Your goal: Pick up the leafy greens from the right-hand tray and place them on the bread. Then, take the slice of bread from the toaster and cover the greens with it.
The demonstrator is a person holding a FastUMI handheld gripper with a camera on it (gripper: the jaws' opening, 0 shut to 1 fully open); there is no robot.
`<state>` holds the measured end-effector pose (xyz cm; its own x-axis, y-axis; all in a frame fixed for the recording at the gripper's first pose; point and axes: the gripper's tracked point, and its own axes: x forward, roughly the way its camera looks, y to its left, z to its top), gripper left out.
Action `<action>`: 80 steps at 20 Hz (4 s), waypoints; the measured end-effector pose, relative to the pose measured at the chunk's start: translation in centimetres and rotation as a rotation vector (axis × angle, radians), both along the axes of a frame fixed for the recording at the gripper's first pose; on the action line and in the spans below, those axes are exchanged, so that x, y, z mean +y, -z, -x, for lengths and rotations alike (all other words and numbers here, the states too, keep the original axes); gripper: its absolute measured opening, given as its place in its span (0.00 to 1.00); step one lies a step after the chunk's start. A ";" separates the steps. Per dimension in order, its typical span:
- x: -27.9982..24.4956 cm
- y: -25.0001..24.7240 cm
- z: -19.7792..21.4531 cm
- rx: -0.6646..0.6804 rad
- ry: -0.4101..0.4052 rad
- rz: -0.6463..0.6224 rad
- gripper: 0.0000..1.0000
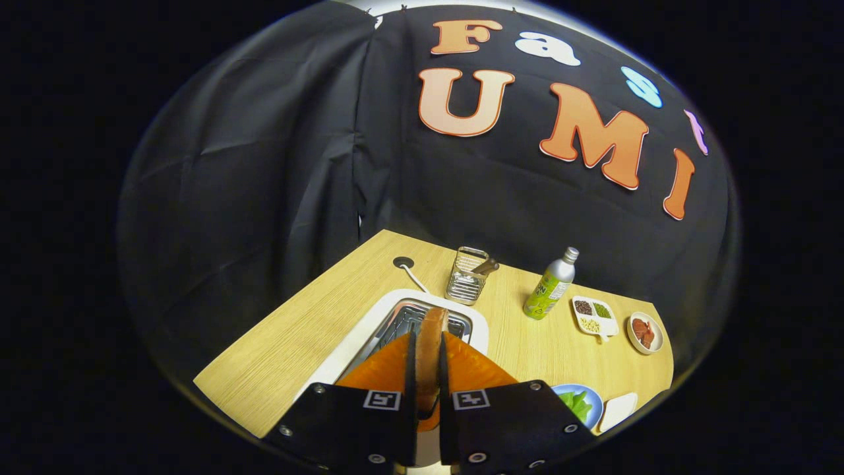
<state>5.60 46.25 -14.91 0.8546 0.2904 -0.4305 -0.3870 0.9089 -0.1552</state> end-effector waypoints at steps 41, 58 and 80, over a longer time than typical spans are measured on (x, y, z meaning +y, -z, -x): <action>-18.4 -4.4 0.2 -0.058 0.125 -0.085 0.06; -21.8 4.4 1.3 0.096 0.064 -0.104 0.06; -32.1 12.3 -1.2 0.236 0.142 -0.094 0.36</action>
